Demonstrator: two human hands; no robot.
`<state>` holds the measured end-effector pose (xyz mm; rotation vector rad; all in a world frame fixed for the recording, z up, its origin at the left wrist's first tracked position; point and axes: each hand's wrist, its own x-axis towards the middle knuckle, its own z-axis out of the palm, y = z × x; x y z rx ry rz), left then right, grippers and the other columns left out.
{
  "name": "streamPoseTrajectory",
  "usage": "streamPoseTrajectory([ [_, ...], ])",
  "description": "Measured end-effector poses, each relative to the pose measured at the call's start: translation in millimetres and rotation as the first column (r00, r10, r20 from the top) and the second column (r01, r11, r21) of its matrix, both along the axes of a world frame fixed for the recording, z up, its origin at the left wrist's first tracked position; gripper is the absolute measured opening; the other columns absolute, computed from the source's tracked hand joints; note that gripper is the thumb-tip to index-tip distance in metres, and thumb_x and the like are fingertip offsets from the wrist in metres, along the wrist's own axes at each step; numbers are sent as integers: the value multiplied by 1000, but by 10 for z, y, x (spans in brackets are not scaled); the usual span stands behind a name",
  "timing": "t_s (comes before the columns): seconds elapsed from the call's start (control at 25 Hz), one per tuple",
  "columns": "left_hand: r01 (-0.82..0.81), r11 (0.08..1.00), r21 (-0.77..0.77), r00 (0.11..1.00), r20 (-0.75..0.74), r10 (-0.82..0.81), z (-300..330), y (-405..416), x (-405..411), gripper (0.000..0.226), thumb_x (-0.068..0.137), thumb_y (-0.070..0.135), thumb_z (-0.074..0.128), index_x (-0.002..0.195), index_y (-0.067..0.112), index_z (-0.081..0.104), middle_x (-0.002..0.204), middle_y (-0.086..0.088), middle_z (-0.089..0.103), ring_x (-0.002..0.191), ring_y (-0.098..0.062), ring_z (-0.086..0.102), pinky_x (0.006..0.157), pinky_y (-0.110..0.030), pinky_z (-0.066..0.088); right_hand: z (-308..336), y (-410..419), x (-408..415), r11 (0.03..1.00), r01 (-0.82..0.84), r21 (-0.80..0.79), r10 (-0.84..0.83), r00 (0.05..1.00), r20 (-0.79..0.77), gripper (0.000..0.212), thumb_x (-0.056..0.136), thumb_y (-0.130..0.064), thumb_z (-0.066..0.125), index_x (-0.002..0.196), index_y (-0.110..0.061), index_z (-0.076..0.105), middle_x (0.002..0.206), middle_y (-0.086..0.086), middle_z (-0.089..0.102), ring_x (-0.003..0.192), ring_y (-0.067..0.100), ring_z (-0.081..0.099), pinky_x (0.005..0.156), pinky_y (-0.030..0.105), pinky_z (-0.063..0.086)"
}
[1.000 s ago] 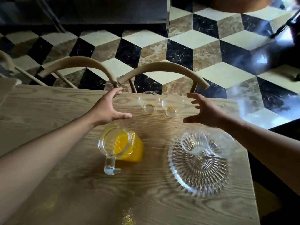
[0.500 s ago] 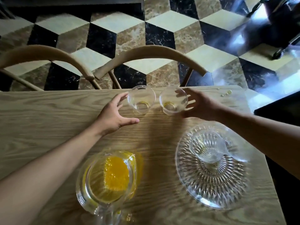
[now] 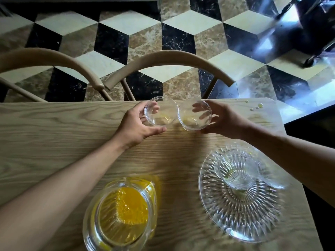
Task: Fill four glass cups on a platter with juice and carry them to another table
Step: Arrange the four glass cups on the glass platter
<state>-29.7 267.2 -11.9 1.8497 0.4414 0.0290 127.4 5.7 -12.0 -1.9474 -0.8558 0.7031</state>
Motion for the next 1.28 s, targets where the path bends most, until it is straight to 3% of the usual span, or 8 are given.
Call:
streamPoseTrajectory([
  [0.2,-21,1000,20,999,36,20,342,4,-58,84,55,24,95,131,20,59,124,3,71,118,-3,67,109,-29,52,217,-29,-40,995,60,81,-59,998,-17,89,58,-57,91,134,-24,58,123,-1,69,108,26,69,83,53,61],
  [0.36,-47,996,79,996,79,41,889,12,-65,82,58,20,97,131,22,59,125,3,70,120,-7,67,112,-38,51,604,-132,-64,983,97,156,-94,995,-26,77,62,-34,92,131,-21,62,120,-1,69,109,29,66,82,56,61],
  [0.48,-57,993,100,991,127,44,1437,-85,-65,79,65,5,95,133,17,58,130,-4,69,124,-12,66,111,-40,52,1007,-270,-107,968,118,222,-123,992,8,74,61,-44,94,127,-30,63,117,-2,71,106,34,67,81,55,61],
  [0.6,-56,990,128,986,165,34,1936,-315,-144,78,64,8,96,132,17,58,125,1,70,118,-7,69,108,-37,54,1461,-471,-214,951,125,281,-138,990,26,75,56,-58,91,122,-37,63,112,-5,72,99,19,67,79,44,62],
  [0.8,-84,985,149,975,219,50,2407,-958,-395,76,67,6,95,133,12,57,122,0,69,103,4,71,98,-23,58,1904,-929,-430,957,108,270,-145,982,121,76,59,-52,91,127,-31,62,114,-4,73,98,26,70,86,52,60],
  [0.96,-82,988,130,975,216,53,2391,-1440,-658,74,69,9,94,132,17,56,123,0,68,104,6,68,87,-12,55,2009,-1343,-680,952,126,281,-160,982,104,73,58,-57,90,123,-40,62,113,-8,72,100,24,69,84,48,61],
  [1.16,-137,986,99,978,169,119,1968,-1931,-1062,72,67,18,95,128,25,57,117,8,69,103,8,68,101,-23,56,1742,-1868,-1054,956,156,250,-180,981,76,78,60,-48,87,130,-29,60,116,0,68,103,20,66,72,35,58],
  [1.28,-159,979,126,979,145,140,1668,-2129,-1260,78,58,43,97,124,37,57,122,6,70,115,-7,68,102,-27,53,1402,-2099,-1277,957,194,215,-210,976,52,78,62,-44,87,132,-24,59,116,2,69,96,13,64,63,23,53],
])
